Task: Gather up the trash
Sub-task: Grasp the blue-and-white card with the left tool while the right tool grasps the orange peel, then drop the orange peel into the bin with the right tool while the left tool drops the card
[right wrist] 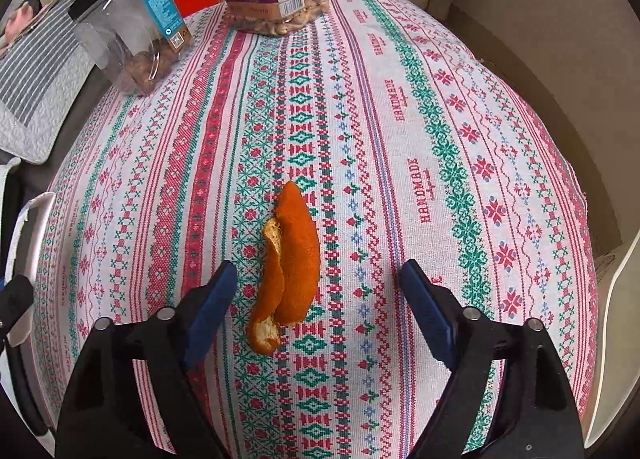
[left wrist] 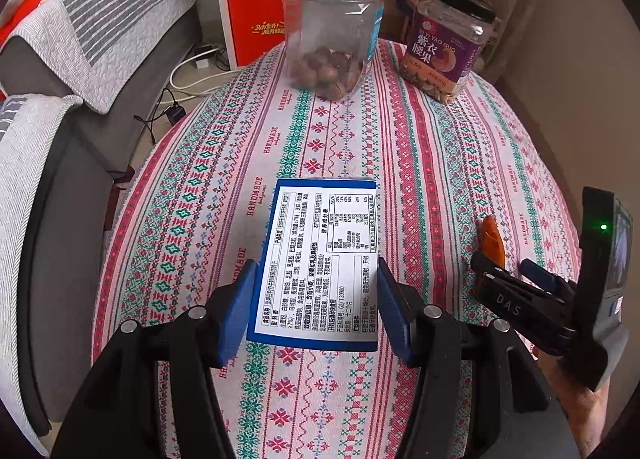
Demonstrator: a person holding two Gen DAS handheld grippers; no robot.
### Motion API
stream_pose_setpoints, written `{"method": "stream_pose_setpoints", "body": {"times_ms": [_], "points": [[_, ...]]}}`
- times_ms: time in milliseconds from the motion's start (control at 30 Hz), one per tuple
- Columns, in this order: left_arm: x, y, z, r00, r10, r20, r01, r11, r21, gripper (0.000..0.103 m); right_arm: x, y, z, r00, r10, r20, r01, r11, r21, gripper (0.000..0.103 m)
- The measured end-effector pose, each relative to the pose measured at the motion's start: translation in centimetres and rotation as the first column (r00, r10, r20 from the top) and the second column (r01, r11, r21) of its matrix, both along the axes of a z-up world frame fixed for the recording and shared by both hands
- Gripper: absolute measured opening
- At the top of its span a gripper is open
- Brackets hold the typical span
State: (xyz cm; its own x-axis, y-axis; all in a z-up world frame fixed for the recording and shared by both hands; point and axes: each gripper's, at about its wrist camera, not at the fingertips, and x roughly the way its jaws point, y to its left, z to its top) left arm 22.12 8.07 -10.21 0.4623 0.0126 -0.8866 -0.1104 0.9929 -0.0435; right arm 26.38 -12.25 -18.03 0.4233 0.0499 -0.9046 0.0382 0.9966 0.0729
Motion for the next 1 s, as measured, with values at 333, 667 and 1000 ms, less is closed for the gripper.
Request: {"method": "stream_pose_setpoints", "body": {"times_ms": [333, 667, 1000], "points": [[-1.3, 1.2, 1.4, 0.999, 0.041, 0.035, -0.040, 0.999, -0.022, 0.057, -2.2, -1.4, 2.5, 0.997, 0.063, 0.039, -0.063, 0.998, -0.002, 0.020], [-3.3, 0.4, 3.3, 0.994, 0.058, 0.090, -0.053, 0.997, -0.057, 0.057, -5.6, -3.5, 6.9, 0.982, 0.118, 0.149, -0.114, 0.993, -0.036, 0.020], [-5.2, -1.4, 4.2, 0.991, 0.040, 0.127, -0.036, 0.999, -0.033, 0.057, -9.1, -5.4, 10.4, 0.962, 0.144, 0.234, -0.139, 0.990, -0.035, 0.020]]}}
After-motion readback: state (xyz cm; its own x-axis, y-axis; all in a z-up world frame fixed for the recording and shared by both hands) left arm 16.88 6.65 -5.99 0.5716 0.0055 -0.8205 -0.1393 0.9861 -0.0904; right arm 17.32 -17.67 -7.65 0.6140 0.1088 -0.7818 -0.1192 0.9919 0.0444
